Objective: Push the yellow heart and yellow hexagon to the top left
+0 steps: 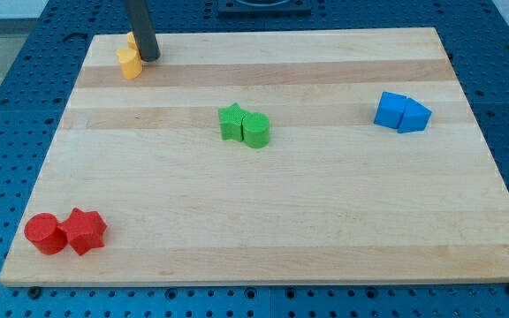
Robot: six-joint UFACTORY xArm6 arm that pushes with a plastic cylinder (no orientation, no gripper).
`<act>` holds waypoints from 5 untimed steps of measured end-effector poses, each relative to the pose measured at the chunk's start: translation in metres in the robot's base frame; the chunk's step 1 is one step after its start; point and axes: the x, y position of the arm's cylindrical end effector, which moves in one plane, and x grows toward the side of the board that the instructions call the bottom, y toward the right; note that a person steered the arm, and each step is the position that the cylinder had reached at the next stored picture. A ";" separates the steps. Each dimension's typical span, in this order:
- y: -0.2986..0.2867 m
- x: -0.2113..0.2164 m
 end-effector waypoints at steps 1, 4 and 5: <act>-0.008 -0.003; 0.040 0.071; -0.012 0.081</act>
